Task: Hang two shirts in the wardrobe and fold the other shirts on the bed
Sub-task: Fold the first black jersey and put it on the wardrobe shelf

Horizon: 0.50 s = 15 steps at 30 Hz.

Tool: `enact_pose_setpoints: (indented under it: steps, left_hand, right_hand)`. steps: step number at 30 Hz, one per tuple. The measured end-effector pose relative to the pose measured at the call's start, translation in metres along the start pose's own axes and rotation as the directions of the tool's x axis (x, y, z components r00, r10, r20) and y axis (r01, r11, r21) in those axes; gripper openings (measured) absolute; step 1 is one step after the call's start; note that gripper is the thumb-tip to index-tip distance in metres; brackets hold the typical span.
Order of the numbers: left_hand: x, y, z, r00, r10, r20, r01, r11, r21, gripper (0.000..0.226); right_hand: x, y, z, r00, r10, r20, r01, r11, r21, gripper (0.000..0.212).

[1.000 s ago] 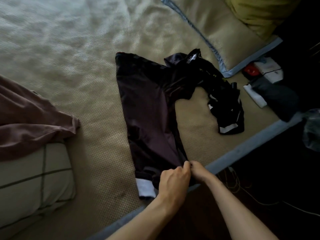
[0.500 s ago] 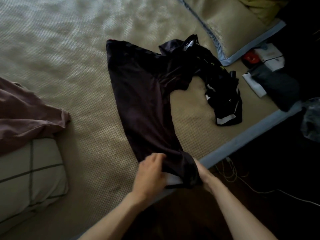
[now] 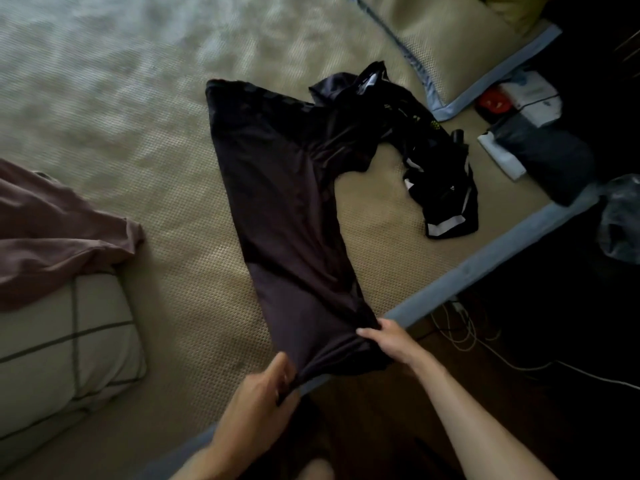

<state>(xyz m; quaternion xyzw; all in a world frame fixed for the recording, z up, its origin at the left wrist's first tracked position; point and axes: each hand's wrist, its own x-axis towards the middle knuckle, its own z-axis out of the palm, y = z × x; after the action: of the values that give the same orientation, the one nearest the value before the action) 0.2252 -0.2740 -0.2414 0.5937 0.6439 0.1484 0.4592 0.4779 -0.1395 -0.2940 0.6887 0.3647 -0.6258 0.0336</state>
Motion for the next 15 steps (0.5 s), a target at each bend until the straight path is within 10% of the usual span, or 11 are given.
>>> enact_pose_setpoints:
  steps: [5, 9, 11, 15]
  left_hand:
    - [-0.010, -0.064, 0.038, 0.892, 0.083, 0.443, 0.081, 0.938, -0.338, 0.049]
    - [-0.005, -0.039, 0.015, 0.885, -0.140, 0.445, 0.035, 0.971, 0.236, 0.081]
    - [0.000, -0.008, 0.006, 0.880, -0.252, 0.402, -0.008, 0.840, 0.543, 0.043]
    - [0.068, -0.002, -0.019, 0.971, -0.178, 0.161, 0.041, 0.785, 0.619, 0.028]
  right_hand:
    - [-0.001, 0.010, 0.010, 1.000, -0.002, 0.009, 0.003, 0.986, -0.168, 0.044]
    - [0.006, 0.004, 0.009, 0.992, 0.121, 0.035, -0.093, 0.893, -0.440, 0.043]
    - [0.009, -0.007, 0.003, 0.988, 0.150, 0.032, -0.118, 0.880, -0.460, 0.051]
    - [0.021, -0.043, -0.002, 0.974, -0.047, -0.222, -0.089, 0.820, -0.565, 0.074]
